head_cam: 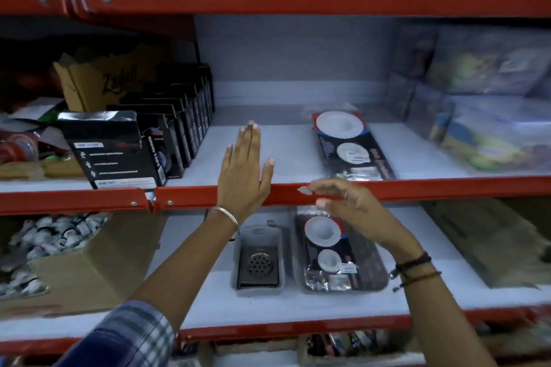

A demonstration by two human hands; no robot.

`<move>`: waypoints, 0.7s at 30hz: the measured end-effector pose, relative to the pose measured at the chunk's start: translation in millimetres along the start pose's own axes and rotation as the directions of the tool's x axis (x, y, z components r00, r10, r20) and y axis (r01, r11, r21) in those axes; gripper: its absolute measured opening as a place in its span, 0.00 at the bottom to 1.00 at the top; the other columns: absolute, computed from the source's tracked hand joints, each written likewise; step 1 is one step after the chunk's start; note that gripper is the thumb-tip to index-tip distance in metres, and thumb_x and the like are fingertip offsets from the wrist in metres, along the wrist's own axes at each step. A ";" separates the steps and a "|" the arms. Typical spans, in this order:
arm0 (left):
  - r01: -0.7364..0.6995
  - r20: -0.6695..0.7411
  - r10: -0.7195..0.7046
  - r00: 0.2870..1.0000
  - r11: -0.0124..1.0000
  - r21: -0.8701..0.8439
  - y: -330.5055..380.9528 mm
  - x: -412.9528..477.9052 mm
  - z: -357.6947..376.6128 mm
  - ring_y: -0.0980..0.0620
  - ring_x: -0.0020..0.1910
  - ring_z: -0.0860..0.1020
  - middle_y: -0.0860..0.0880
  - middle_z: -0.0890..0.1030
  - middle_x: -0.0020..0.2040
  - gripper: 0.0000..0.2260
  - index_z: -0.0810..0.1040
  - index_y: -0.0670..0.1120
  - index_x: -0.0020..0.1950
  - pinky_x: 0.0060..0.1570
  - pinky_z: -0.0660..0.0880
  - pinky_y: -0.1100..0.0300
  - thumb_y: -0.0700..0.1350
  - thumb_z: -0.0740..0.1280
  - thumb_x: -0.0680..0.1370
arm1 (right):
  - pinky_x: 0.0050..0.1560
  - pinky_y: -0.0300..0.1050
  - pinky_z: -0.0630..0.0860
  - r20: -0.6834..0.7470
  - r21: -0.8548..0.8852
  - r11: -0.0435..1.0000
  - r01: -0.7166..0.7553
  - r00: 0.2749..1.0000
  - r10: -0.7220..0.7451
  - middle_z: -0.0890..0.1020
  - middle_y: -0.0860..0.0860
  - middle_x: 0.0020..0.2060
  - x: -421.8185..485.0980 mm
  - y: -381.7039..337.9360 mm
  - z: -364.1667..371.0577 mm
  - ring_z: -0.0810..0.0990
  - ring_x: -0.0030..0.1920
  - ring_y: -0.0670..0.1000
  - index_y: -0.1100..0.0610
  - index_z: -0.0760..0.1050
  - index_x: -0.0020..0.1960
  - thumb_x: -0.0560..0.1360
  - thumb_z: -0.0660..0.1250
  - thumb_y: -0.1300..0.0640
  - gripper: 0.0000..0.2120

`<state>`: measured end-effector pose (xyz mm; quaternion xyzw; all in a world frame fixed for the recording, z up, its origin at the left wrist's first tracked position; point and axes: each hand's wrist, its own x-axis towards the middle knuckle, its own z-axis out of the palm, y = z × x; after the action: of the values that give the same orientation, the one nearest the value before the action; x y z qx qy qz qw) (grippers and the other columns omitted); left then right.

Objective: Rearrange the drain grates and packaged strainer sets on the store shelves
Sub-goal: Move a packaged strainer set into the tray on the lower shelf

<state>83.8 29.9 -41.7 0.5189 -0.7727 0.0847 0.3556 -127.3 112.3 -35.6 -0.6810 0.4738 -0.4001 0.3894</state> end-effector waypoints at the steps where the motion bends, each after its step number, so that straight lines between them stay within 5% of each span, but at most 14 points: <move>1: -0.009 -0.007 0.008 1.000 1.000 -0.027 17.1 6.9 0.6 0.49 0.78 0.50 0.46 0.52 0.79 0.29 0.47 0.43 0.77 0.74 0.49 0.52 0.54 0.48 0.78 | 0.55 0.35 0.76 -0.044 -0.015 1.000 0.009 0.999 -0.010 0.80 0.50 0.59 2.4 -4.3 -15.4 0.79 0.58 0.43 0.58 0.75 0.61 0.74 0.68 0.61 0.16; 7: 0.005 0.023 -0.001 1.000 0.990 -0.140 94.2 47.3 19.6 0.46 0.76 0.56 0.43 0.57 0.77 0.29 0.49 0.42 0.77 0.73 0.59 0.51 0.54 0.54 0.80 | 0.54 0.37 0.75 -0.302 -0.202 0.979 0.007 0.951 -0.069 0.81 0.53 0.54 40.7 0.5 -98.7 0.80 0.56 0.52 0.58 0.77 0.58 0.73 0.70 0.59 0.13; 10: 0.144 0.169 -0.119 0.978 0.979 -0.142 114.7 58.6 42.6 0.41 0.71 0.65 0.40 0.64 0.73 0.31 0.49 0.42 0.76 0.65 0.69 0.47 0.51 0.60 0.79 | 0.58 0.45 0.73 -0.376 -0.366 0.928 -0.073 0.923 -0.076 0.80 0.58 0.56 60.5 18.0 -125.1 0.78 0.57 0.56 0.62 0.76 0.59 0.73 0.70 0.58 0.16; 13: 0.312 0.354 -0.259 0.899 0.945 -0.100 122.6 64.4 64.5 0.36 0.64 0.72 0.36 0.71 0.65 0.30 0.54 0.40 0.73 0.59 0.73 0.44 0.48 0.62 0.77 | 0.61 0.52 0.73 -0.370 -0.502 0.822 -0.267 0.926 0.075 0.76 0.62 0.62 78.7 44.4 -143.4 0.76 0.60 0.61 0.64 0.74 0.60 0.73 0.69 0.50 0.22; 17: 0.347 0.302 -0.316 0.899 0.936 -0.053 126.1 64.3 72.1 0.37 0.61 0.73 0.35 0.73 0.61 0.22 0.62 0.39 0.66 0.54 0.75 0.45 0.46 0.63 0.76 | 0.46 0.46 0.74 -0.325 -0.466 0.804 -0.371 0.916 0.234 0.82 0.61 0.50 87.4 60.1 -149.1 0.78 0.47 0.57 0.66 0.76 0.52 0.73 0.67 0.44 0.23; 21: 0.570 0.372 -0.453 0.810 0.760 -0.314 126.8 72.4 70.8 0.36 0.59 0.75 0.34 0.75 0.59 0.27 0.60 0.38 0.66 0.56 0.76 0.43 0.44 0.68 0.72 | 0.51 0.50 0.79 -0.300 -0.279 0.887 -0.369 0.911 0.284 0.84 0.59 0.48 93.7 63.7 -149.1 0.82 0.48 0.57 0.64 0.76 0.48 0.72 0.68 0.48 0.18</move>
<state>-73.3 -2.5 -17.3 0.6312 -0.6408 -0.2537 0.3557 -263.2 -15.7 -20.9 -0.5900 0.6877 -0.3263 0.2692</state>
